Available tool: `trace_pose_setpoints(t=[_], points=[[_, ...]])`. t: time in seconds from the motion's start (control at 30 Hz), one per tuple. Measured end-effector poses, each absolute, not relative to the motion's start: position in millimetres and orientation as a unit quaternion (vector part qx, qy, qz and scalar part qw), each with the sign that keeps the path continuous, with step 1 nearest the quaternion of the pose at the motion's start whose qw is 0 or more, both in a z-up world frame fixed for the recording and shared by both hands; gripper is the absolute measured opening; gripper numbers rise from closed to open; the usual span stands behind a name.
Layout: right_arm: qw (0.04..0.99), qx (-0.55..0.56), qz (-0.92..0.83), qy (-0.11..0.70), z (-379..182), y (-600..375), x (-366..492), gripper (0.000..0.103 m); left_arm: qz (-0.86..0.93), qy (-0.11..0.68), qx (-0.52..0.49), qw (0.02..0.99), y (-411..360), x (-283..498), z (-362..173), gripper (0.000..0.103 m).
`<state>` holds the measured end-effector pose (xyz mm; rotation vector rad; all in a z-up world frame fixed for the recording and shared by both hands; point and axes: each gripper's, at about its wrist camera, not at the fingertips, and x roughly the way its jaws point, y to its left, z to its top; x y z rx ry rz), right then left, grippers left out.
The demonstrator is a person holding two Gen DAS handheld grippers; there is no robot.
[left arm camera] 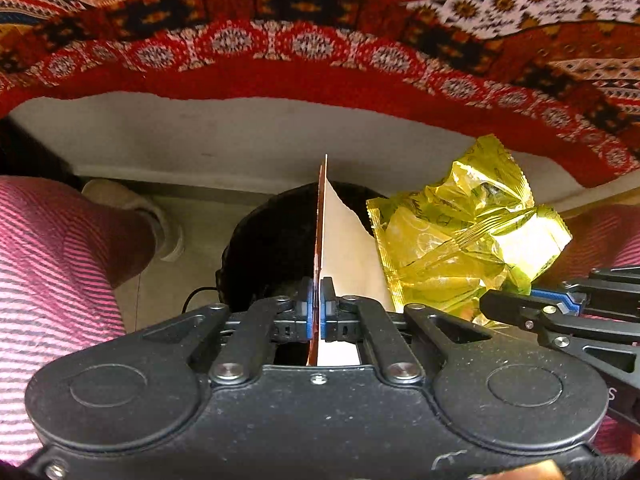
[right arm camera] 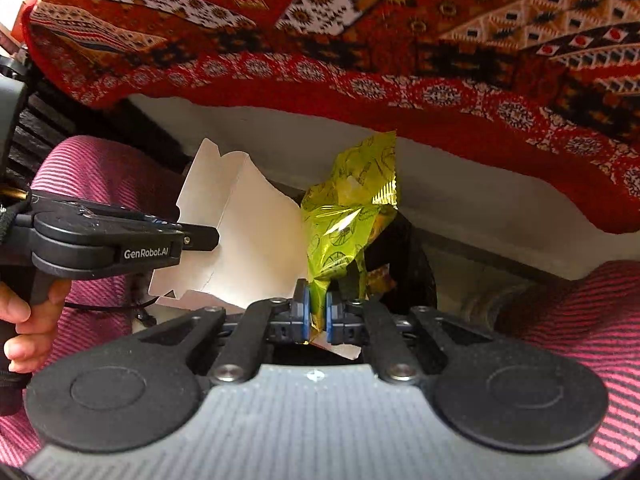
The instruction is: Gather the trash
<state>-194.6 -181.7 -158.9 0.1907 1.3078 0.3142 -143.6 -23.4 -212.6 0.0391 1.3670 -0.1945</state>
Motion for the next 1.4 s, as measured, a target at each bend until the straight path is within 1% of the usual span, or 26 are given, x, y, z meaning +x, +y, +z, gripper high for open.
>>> trace_pose_setpoints(t=[0.3, 0.43, 0.8, 1.0, 1.13, 1.17, 1.2, 1.27, 1.4], points=[[0.761, 0.098, 0.137, 0.626, -183, -180, -180, 0.011, -0.077, 0.647, 0.026, 0.758, -31, -138, -236, 0.007], [0.756, 0.104, 0.136, 0.631, -190, -180, -178, 0.011, -0.077, 0.653, 0.029, 0.753, -33, -134, -245, 0.01], [0.754, 0.111, 0.131, 0.634, -197, -179, -173, 0.016, -0.069, 0.657, 0.034, 0.75, -31, -134, -259, 0.014], [0.756, 0.113, 0.132, 0.631, -197, -179, -173, 0.017, -0.064, 0.657, 0.036, 0.75, -32, -134, -256, 0.022], [0.758, 0.114, 0.131, 0.629, -197, -179, -174, 0.019, -0.059, 0.656, 0.036, 0.752, -31, -134, -251, 0.033], [0.759, 0.114, 0.13, 0.628, -197, -178, -174, 0.02, -0.059, 0.655, 0.036, 0.752, -31, -134, -250, 0.034], [0.759, 0.114, 0.13, 0.628, -197, -179, -174, 0.028, -0.058, 0.655, 0.037, 0.753, -31, -134, -249, 0.034], [0.76, 0.115, 0.127, 0.627, -196, -179, -175, 0.038, -0.056, 0.654, 0.036, 0.753, -30, -134, -247, 0.037], [0.761, 0.116, 0.125, 0.626, -195, -180, -175, 0.044, -0.055, 0.654, 0.036, 0.754, -28, -134, -245, 0.038]])
